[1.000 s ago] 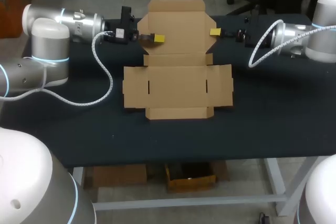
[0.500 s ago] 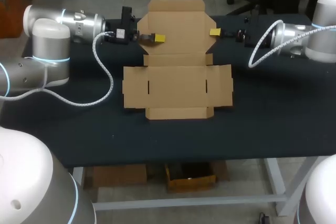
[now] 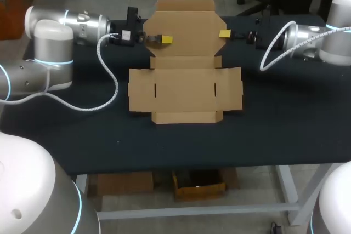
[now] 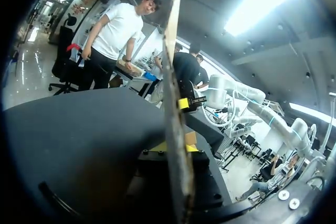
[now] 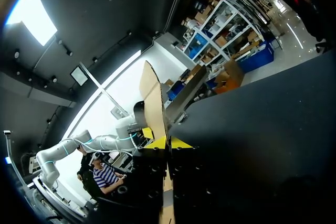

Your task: Assemble the packaging by folding the flat box into shape, placing the metal phone stand inside, and closing the box properly

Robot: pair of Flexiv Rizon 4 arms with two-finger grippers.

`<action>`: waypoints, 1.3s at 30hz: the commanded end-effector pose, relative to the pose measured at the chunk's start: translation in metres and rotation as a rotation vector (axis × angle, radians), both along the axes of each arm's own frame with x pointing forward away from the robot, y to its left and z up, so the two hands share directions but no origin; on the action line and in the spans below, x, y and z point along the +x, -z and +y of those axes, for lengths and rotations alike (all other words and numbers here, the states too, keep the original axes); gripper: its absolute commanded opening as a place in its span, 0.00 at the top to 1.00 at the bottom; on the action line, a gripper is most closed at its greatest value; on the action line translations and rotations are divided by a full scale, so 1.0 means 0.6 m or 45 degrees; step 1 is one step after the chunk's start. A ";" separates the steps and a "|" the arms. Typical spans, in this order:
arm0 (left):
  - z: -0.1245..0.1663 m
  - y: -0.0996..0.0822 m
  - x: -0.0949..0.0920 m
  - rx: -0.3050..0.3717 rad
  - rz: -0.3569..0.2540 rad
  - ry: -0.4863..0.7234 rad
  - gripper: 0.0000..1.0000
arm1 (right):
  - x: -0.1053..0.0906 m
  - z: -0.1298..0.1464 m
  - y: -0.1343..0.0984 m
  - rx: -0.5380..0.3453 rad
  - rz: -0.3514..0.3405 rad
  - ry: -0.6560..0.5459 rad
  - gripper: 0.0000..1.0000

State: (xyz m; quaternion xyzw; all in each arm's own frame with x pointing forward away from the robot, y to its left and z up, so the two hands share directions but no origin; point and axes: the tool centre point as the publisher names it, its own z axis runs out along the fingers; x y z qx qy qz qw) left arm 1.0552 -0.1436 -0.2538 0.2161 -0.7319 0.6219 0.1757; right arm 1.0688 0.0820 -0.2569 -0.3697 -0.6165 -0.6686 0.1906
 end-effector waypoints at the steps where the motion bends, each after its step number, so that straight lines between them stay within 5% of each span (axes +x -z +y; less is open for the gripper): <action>1: -0.004 0.004 0.008 -0.001 0.003 0.014 1.00 | 0.002 0.002 0.000 0.008 -0.004 -0.011 1.00; 2: -0.004 0.005 0.008 0.000 0.004 0.014 1.00 | 0.001 0.001 -0.001 0.003 -0.004 -0.017 0.87; 8: -0.002 0.004 0.014 0.011 0.002 0.008 1.00 | -0.006 -0.009 -0.008 -0.046 -0.013 0.000 0.75; 23: 0.003 -0.012 0.028 0.013 -0.102 0.030 1.00 | -0.058 -0.066 -0.025 -0.205 -0.009 0.110 0.79; 27: 0.002 -0.015 0.031 0.006 -0.127 0.040 1.00 | -0.075 -0.079 -0.026 -0.255 -0.008 0.140 0.85; 30: 0.001 -0.018 0.034 -0.002 -0.151 0.049 1.00 | -0.086 -0.089 -0.026 -0.289 -0.006 0.158 1.00; 39: -0.001 -0.025 0.043 -0.033 -0.231 0.070 1.00 | -0.141 -0.121 -0.027 -0.441 -0.050 0.199 1.00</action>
